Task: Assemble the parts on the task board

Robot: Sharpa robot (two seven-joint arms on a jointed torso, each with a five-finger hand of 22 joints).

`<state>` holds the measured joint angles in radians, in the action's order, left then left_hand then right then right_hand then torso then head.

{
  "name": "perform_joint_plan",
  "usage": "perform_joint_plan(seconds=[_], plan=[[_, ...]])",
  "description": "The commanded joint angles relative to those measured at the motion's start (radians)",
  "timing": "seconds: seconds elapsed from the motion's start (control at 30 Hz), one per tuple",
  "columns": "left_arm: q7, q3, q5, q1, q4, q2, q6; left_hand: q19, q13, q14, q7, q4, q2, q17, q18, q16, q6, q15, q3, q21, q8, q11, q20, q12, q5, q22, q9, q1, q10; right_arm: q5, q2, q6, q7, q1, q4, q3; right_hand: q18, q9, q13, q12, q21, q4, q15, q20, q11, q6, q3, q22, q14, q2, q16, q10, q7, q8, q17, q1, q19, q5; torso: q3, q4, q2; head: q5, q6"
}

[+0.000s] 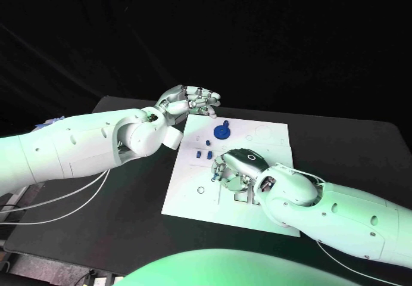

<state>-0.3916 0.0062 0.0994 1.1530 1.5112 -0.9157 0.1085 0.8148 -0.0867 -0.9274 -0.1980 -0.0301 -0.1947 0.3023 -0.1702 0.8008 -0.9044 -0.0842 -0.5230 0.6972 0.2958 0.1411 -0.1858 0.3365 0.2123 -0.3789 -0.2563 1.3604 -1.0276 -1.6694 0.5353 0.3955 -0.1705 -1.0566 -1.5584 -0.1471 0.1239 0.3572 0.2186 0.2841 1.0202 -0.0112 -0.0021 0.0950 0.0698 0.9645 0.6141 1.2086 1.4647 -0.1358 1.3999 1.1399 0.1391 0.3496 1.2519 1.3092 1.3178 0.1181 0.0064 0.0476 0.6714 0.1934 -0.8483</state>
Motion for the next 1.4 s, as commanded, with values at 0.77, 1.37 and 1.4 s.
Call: perform_joint_plan(seconds=[0.77, 1.37, 1.4], plan=[[0.007, 0.001, 0.009, 0.000, 0.001, 0.001, -0.028, 0.014, -0.001, -0.008, -0.002, 0.008, 0.012, 0.007, -0.011, 0.008, 0.010, 0.002, 0.003, 0.001, -0.004, -0.001, -0.001, 0.000, 0.005, -0.002, -0.004, -0.006, 0.011, -0.016, -0.003, -0.040, 0.005, 0.006, 0.003, -0.008, -0.004, 0.001, -0.001, -0.008, -0.003, 0.005, -0.006, 0.000, 0.001, 0.001, 0.004, 0.000, 0.041, 0.001, 0.003, 0.007, 0.004, 0.006, 0.002, -0.009, 0.000, 0.006, -0.0003, -0.0028, -0.001, 0.002, -0.005], [0.006, 0.001, 0.012, 0.000, 0.002, -0.001, -0.027, 0.013, -0.001, -0.005, -0.002, 0.008, 0.012, 0.008, -0.010, 0.008, 0.011, 0.001, 0.004, -0.001, -0.004, -0.001, -0.001, -0.001, 0.005, -0.001, -0.004, -0.009, 0.013, -0.053, 0.004, 0.031, 0.001, 0.011, -0.010, -0.008, -0.005, 0.002, -0.001, -0.009, 0.000, 0.004, -0.006, 0.000, 0.000, 0.001, 0.005, 0.003, 0.041, 0.003, 0.004, 0.007, 0.003, 0.007, 0.004, -0.008, 0.002, 0.007, -0.0011, -0.0016, 0.000, 0.004, -0.001], [0.006, 0.001, 0.012, 0.000, 0.001, -0.001, -0.027, 0.013, -0.001, -0.005, -0.002, 0.008, 0.012, 0.008, -0.010, 0.008, 0.011, 0.001, 0.004, -0.001, -0.004, -0.001, -0.001, -0.001, 0.005, -0.001, -0.004, -0.009, 0.013, -0.052, 0.004, 0.032, 0.001, 0.011, -0.010, -0.008, -0.005, 0.002, -0.001, -0.009, 0.000, 0.004, -0.006, 0.000, 0.000, 0.001, 0.005, 0.003, 0.041, 0.003, 0.004, 0.007, 0.003, 0.007, 0.004, -0.008, 0.002, 0.007, -0.0012, -0.0020, 0.000, 0.004, -0.002]])
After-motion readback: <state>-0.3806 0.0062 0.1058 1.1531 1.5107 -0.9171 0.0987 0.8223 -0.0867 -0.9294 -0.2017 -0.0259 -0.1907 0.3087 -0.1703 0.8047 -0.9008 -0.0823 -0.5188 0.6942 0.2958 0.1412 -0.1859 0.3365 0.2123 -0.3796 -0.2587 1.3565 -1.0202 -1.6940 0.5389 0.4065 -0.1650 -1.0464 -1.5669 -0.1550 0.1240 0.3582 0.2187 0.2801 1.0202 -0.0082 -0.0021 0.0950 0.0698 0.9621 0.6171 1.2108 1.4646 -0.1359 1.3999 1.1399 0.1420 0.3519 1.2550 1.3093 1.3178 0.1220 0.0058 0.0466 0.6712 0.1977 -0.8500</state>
